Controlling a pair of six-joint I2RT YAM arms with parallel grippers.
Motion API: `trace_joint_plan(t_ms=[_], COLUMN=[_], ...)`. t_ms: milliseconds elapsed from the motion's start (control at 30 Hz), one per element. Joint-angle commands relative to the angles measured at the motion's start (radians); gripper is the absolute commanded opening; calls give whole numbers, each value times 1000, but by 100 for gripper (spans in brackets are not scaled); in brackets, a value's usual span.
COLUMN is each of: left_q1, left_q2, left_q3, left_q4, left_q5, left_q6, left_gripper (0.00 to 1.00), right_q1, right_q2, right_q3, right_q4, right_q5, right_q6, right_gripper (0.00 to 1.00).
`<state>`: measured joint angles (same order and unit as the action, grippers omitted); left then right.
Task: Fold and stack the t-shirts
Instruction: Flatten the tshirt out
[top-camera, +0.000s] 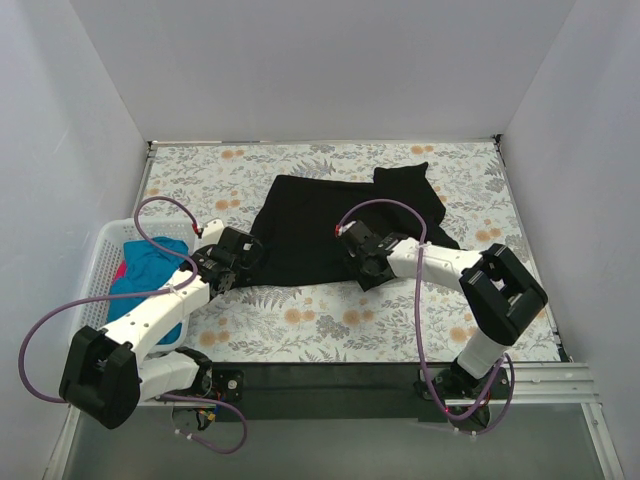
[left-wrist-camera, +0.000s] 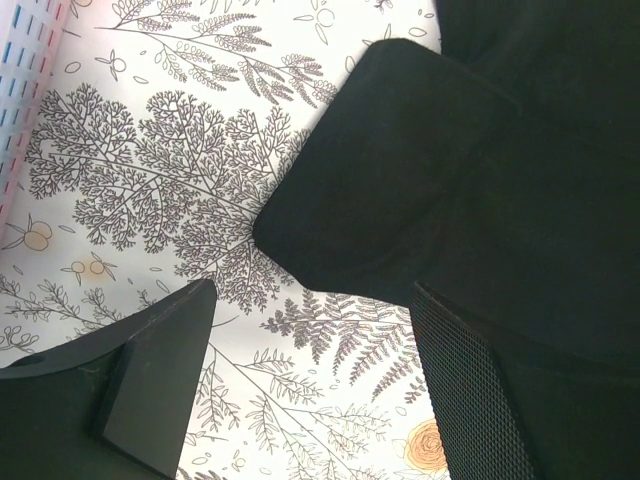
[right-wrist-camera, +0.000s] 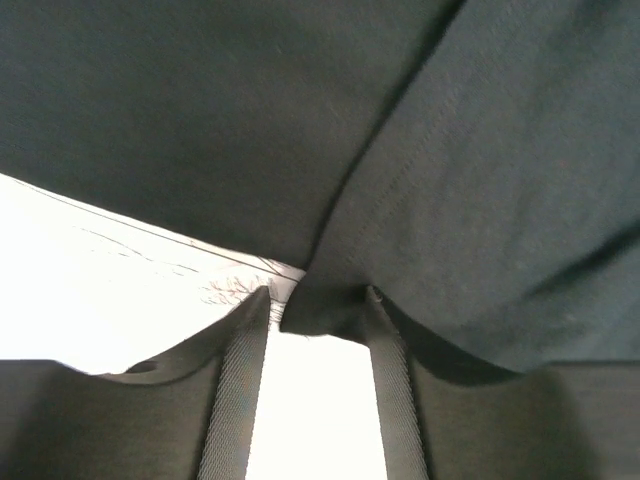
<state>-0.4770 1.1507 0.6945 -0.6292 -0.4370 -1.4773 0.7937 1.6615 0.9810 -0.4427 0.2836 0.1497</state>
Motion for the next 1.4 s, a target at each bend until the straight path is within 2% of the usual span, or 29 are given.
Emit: trace_joint_plan(t_ms=[0,33,67,100,167,200,400,600,667,767,800,900,1000,1100,1133,1267,1367], left_q1=[6,6,6,6,6,6,6,5,6,11,14,34,46,48,49,48,48], left_q2=[-17,-19,-20,-22,-26,-28,-39,-34,-19,24,43,168,263,401,543,665,754], left_q3=[-1,-1,-3,-1,-4,-3,-4,8,20,86,86,215,308,414,484,592,637], left_q4=[23,23,23,23,22,20,13,25,28,49,54,75,91,106,105,97,89], left_q5=[-43,-43,-43,-45,-48,-49,-69,-45,-37,-43,-43,-49,-37,-13,25,98,113], left_q6=[9,8,8,8,8,6,-8,-28,-34,-18,-9,28,63,94,110,120,126], left_gripper=[77,77,77,77,77,77,77,76,76,76,76,75,70,59,50,38,34], right_q1=[16,16,16,16,19,27,47,47,47,47,47,47,47,47,47,47,47], right_q2=[11,11,9,3,-9,-20,-256,-673,-747,-923,-924,-1083,-1147,-1192,-1218,-1229,-1237], right_q3=[31,31,33,33,42,47,25,-99,-140,-186,-195,-220,-231,-226,-214,-202,-199], right_q4=[-60,-62,-70,-76,-105,-120,-286,-427,-462,-491,-498,-536,-568,-626,-655,-663,-674], right_q5=[112,120,124,127,118,106,5,-214,-267,-346,-354,-347,-336,-302,-288,-258,-247], right_q6=[-12,-15,-16,-18,-21,-21,59,210,253,347,364,436,470,482,481,482,482], right_gripper=[46,36,30,16,3,1,1,1,1,1,1,1,1,1,1,1,1])
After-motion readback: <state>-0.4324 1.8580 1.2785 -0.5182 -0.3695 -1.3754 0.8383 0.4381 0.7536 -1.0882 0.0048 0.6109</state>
